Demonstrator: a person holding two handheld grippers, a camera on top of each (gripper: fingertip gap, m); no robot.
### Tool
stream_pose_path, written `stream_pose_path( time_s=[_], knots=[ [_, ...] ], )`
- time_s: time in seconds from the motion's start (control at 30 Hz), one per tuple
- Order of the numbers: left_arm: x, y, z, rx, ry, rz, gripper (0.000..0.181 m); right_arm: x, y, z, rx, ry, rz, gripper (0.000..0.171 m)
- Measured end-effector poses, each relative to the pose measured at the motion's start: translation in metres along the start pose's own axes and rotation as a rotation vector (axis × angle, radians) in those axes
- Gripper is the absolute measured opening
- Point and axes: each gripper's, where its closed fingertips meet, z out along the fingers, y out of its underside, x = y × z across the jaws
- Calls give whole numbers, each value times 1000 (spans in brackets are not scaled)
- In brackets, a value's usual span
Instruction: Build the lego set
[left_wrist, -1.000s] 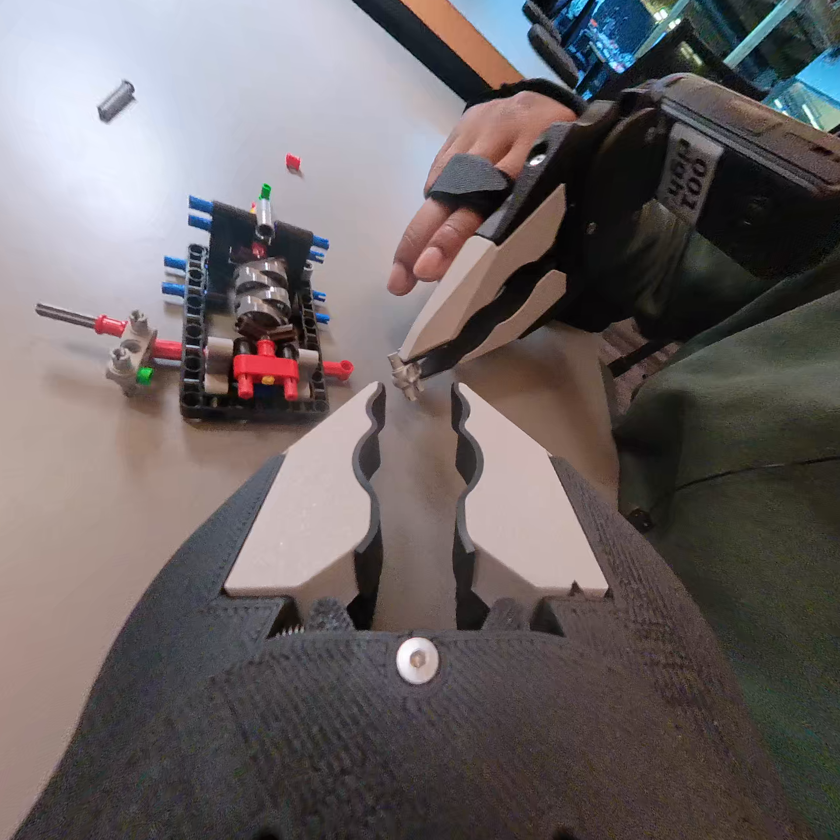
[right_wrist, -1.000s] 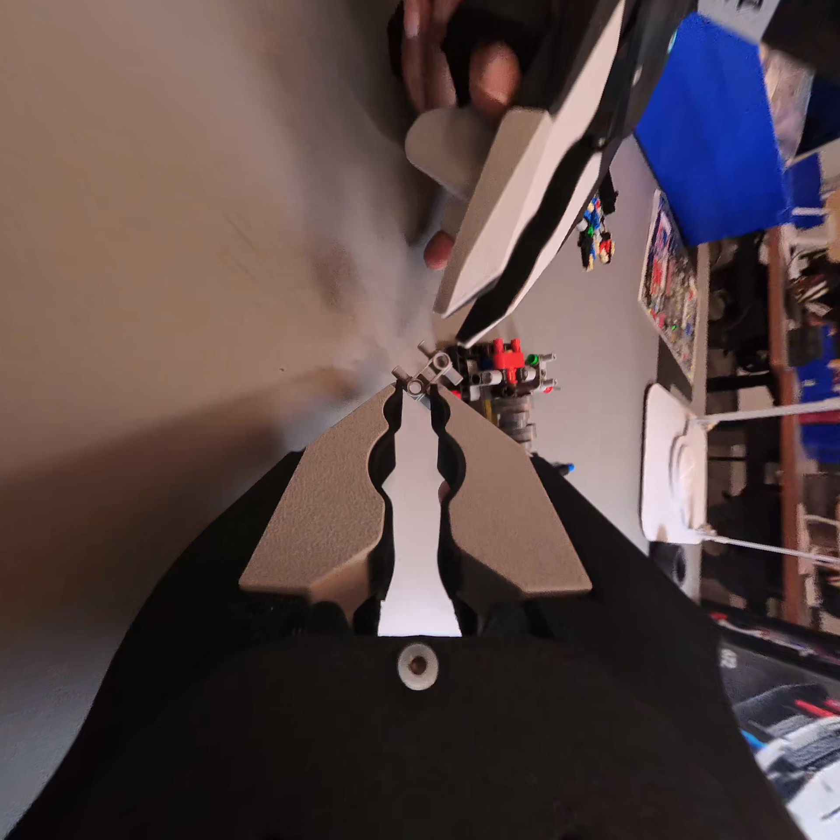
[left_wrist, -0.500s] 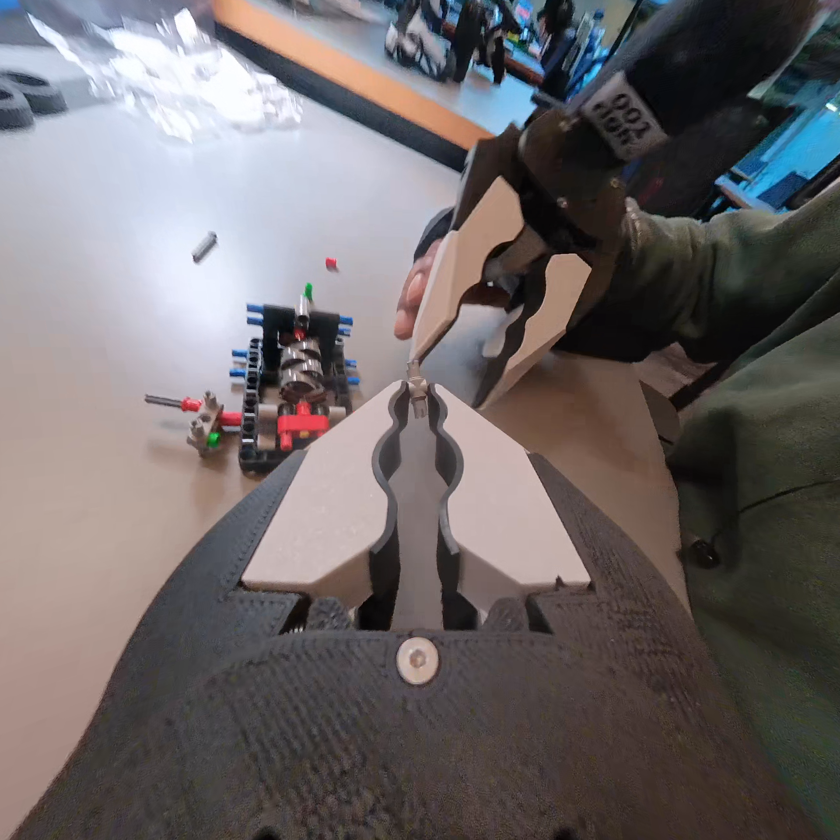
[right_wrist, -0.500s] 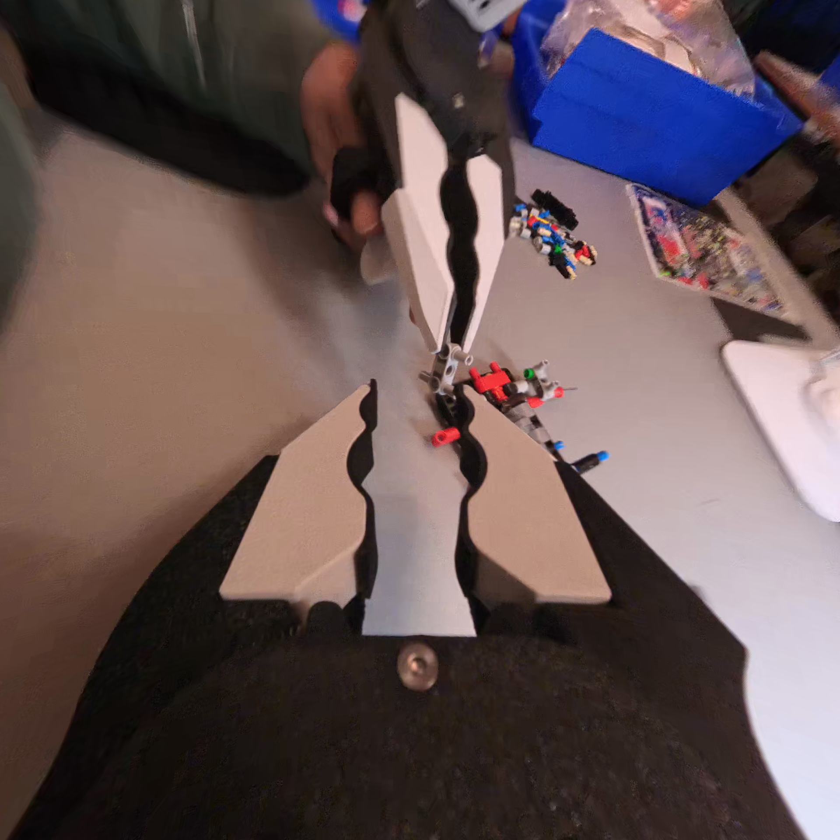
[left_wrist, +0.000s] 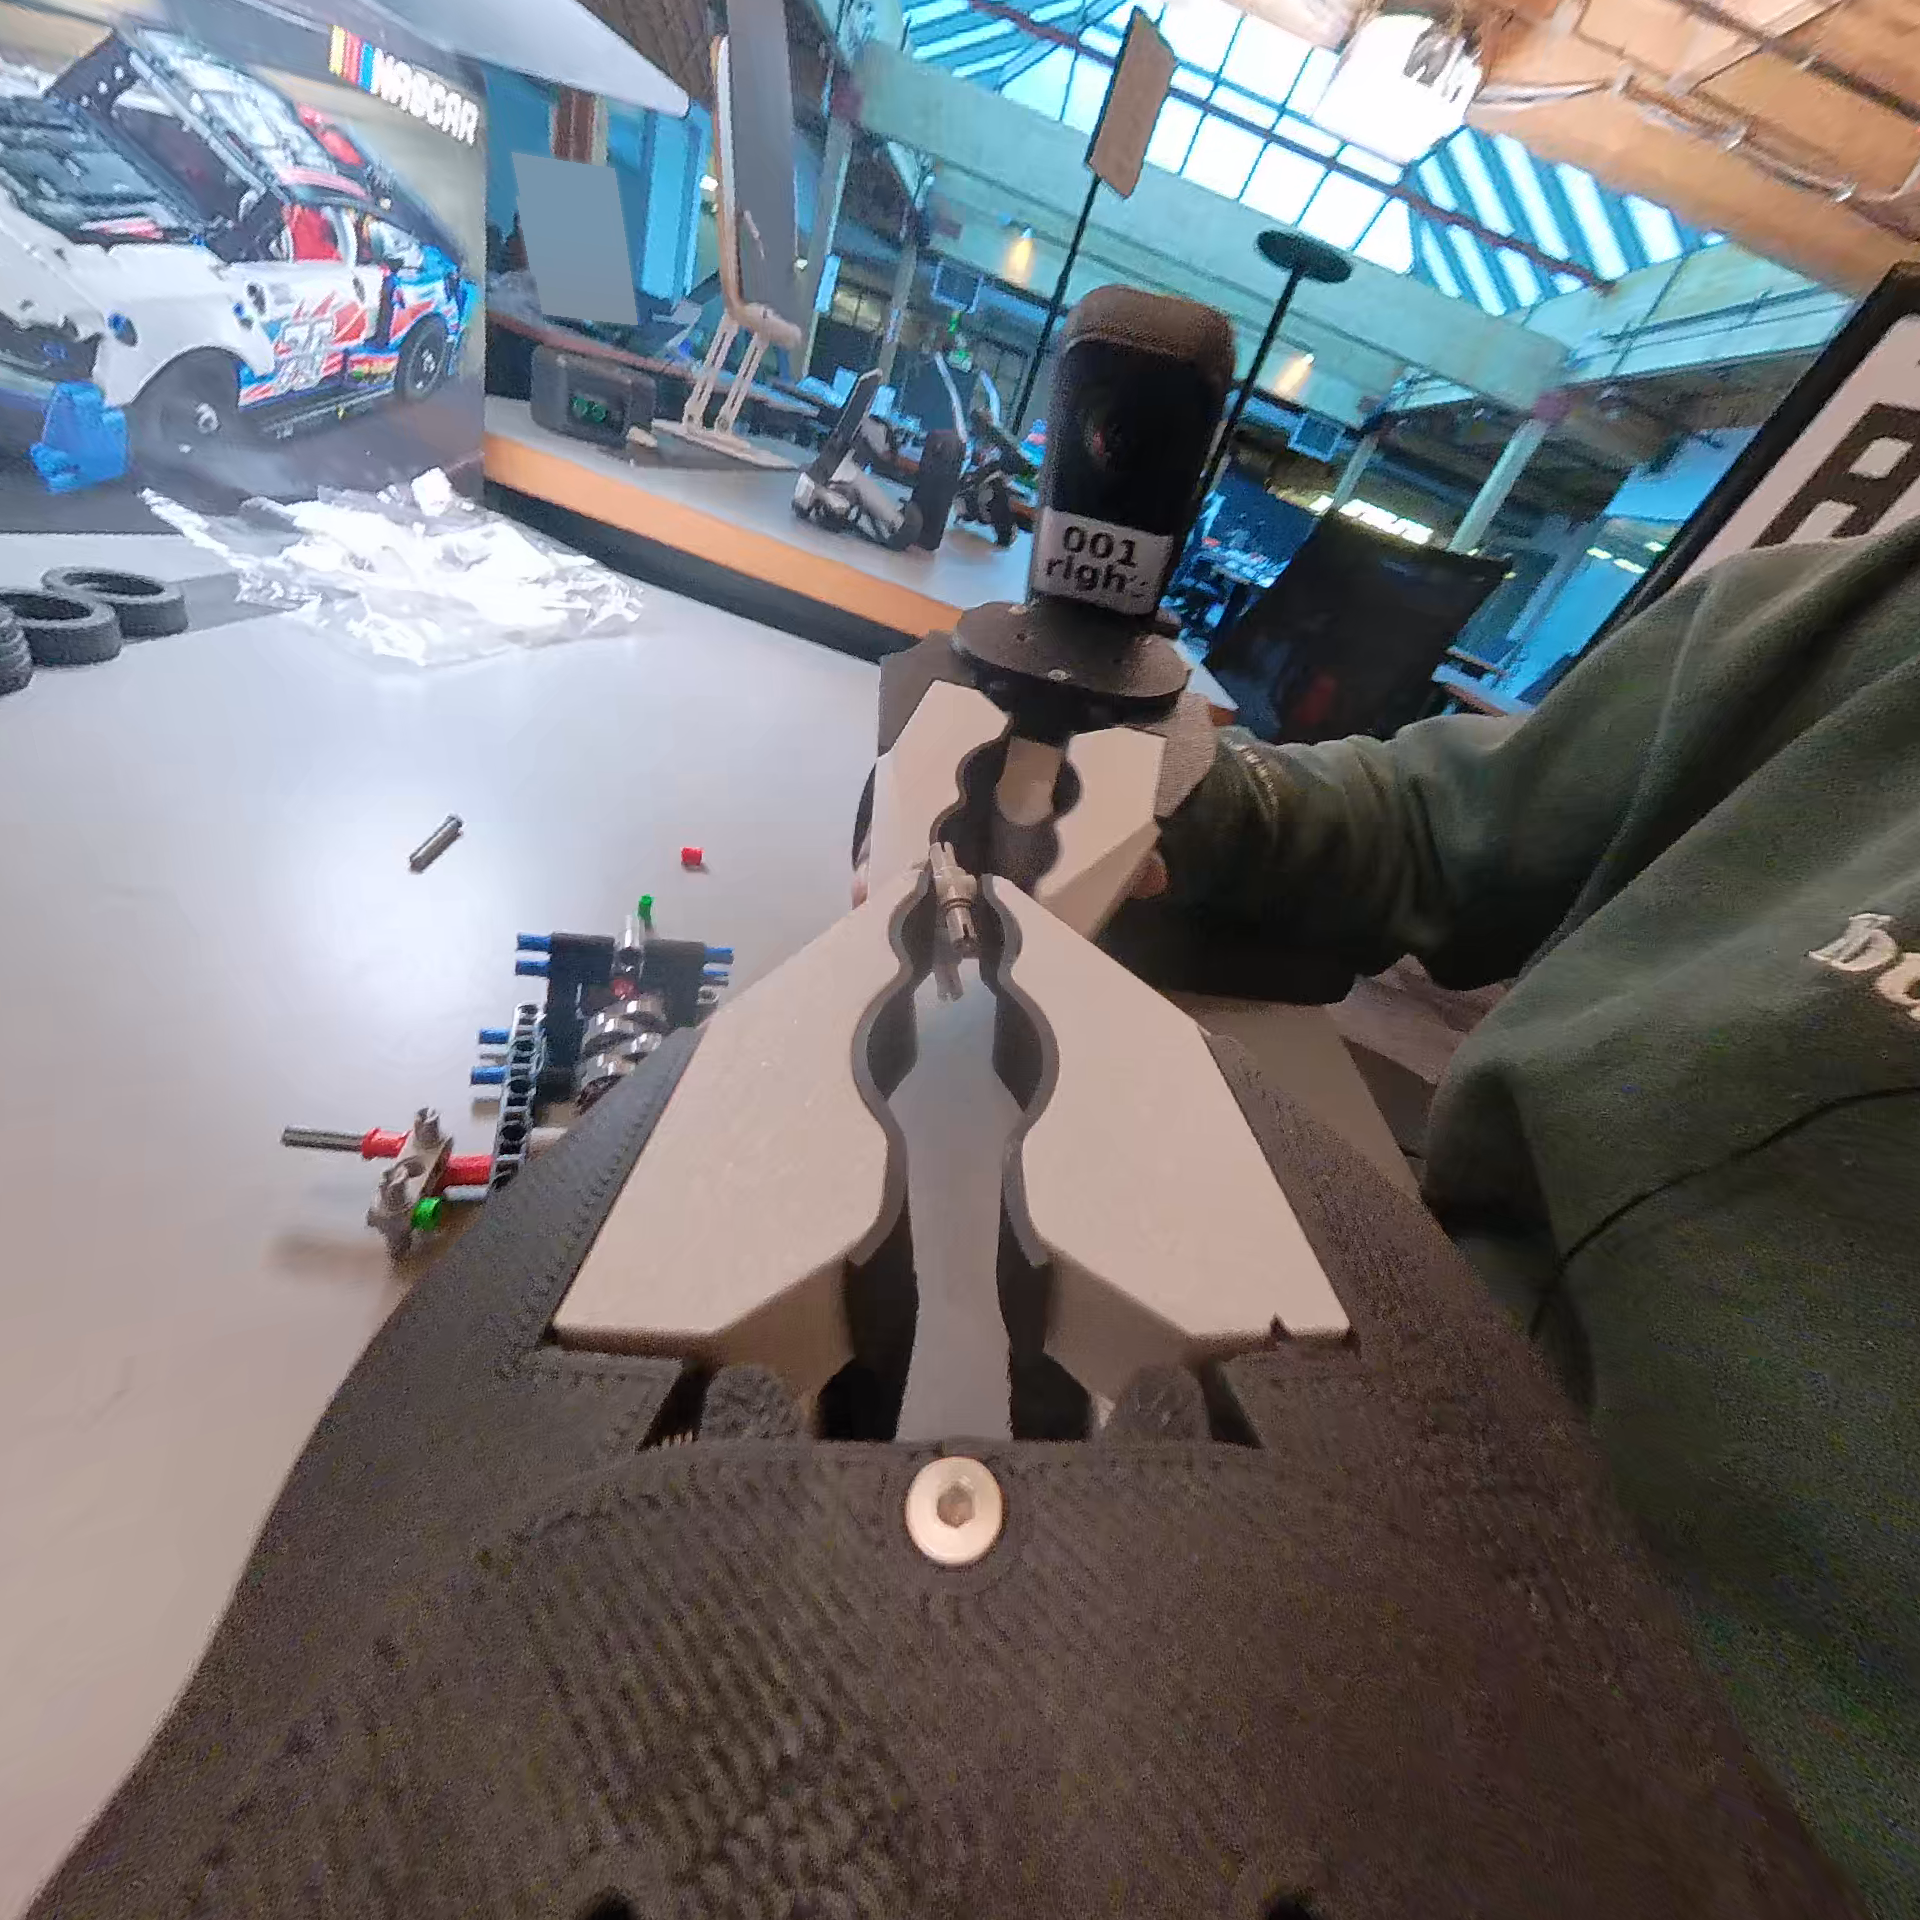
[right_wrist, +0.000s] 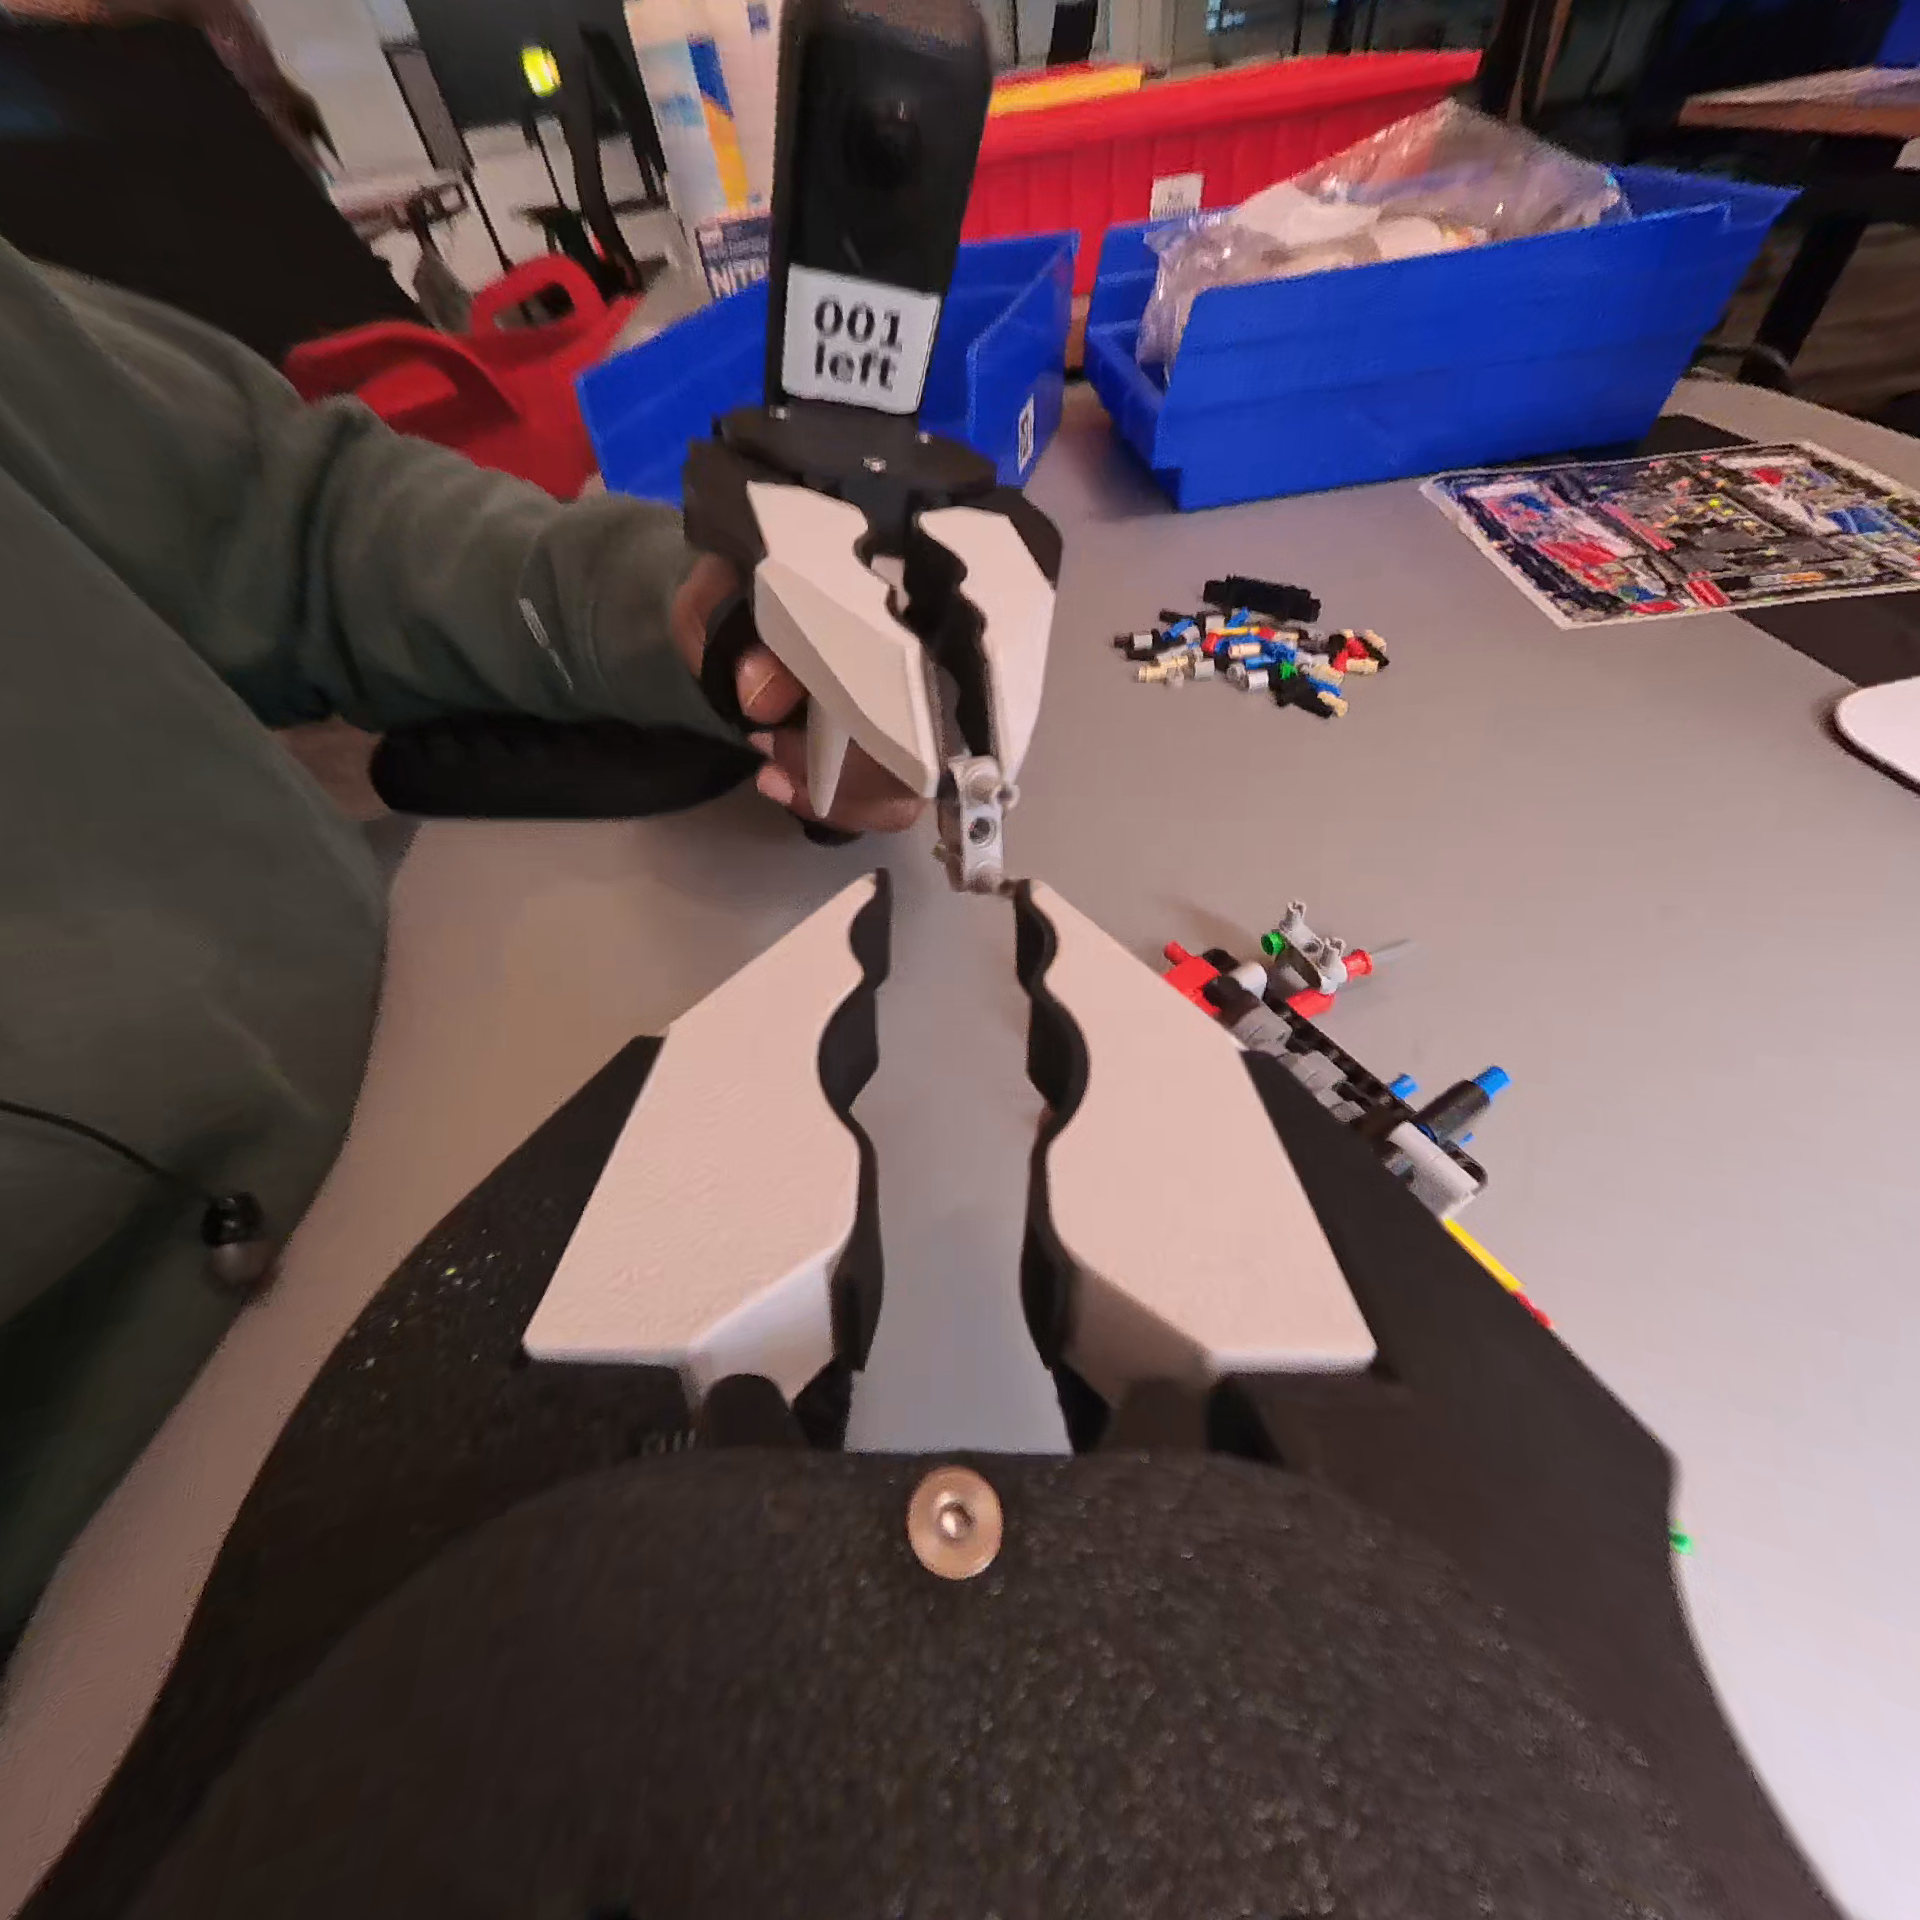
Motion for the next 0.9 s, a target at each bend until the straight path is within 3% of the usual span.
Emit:
stream_pose_path(
  time_s=[0.03,0.17,0.33,0.4,0.57,0.9],
  knots=[
    [3,-2,0,13,15,1,5,2,-2,-1,11,6,17,12],
    [1,4,-1,-32,21,-20,6,1,-3,-11,-15,-58,85,5],
    [7,60,-3,-384,54,35,1,-13,33,-17,-249,-162,143,5],
    [9,74,-4,-471,60,78,13,-15,43,-14,-290,-170,159,5],
    [2,78,-5,-494,16,69,21,-13,57,-8,-362,-173,187,5],
    [-3,95,0,-585,-43,127,15,-16,72,-2,-465,-178,189,5]
  ],
)
